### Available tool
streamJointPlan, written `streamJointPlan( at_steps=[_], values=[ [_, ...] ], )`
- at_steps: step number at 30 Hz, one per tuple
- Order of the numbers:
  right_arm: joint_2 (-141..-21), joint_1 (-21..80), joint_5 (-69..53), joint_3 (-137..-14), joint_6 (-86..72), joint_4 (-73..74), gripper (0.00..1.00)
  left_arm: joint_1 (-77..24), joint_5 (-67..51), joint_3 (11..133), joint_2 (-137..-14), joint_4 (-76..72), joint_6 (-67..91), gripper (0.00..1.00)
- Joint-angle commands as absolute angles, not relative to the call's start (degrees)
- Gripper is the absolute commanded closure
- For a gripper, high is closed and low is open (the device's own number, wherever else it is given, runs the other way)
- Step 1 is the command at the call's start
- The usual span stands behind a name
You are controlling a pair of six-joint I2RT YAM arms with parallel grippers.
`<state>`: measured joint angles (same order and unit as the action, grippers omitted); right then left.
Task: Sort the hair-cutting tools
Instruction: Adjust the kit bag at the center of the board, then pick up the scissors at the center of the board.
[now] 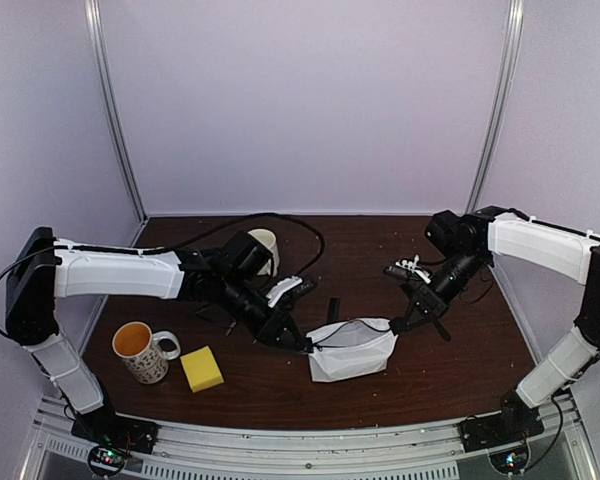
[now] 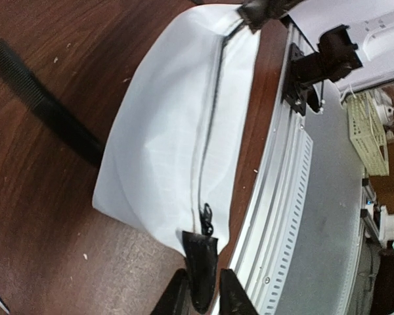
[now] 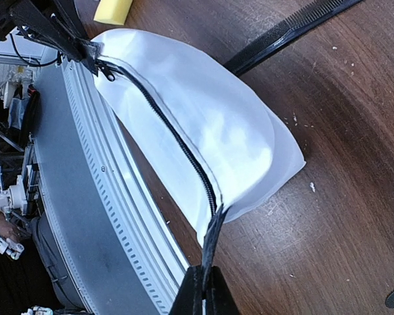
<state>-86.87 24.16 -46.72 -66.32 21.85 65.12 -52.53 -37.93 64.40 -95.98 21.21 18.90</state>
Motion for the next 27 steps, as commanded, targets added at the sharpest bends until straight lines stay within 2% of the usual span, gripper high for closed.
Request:
streamJointPlan(
  at_steps=[1, 5, 11, 18, 22, 27],
  values=[
    [-89.22, 23.39, -45.37, -69.45, 20.28, 65.55, 1.0, -52.21, -32.52, 67.74, -93.71, 26.09, 14.32, 0.73],
    [-90.04, 21.65, -46.72, -69.95, 20.17, 65.37, 1.0, -51.44, -24.83, 71.13, -92.85, 33.34, 10.78, 0.59],
    [-90.62, 21.62, -47.35, -70.14, 20.43, 64.86, 0.97, -48.87, -1.66, 75.65, -97.44, 39.31, 13.09, 0.55],
    [-90.32, 21.6, -48.09, -70.18, 20.52, 64.76, 0.97, -47.21, 5.11, 83.0, -108.36, 41.65, 11.93, 0.49],
    [-89.43, 21.62, -48.12, -69.7, 20.65, 64.48, 0.97, -47.13, 4.85, 86.04, -113.34, 42.1, 11.13, 0.45],
    [-88.75, 21.6, -48.38, -69.42, 20.99, 64.23, 0.96, -46.53, 3.94, 89.3, -118.46, 41.82, 11.5, 0.48]
  ],
)
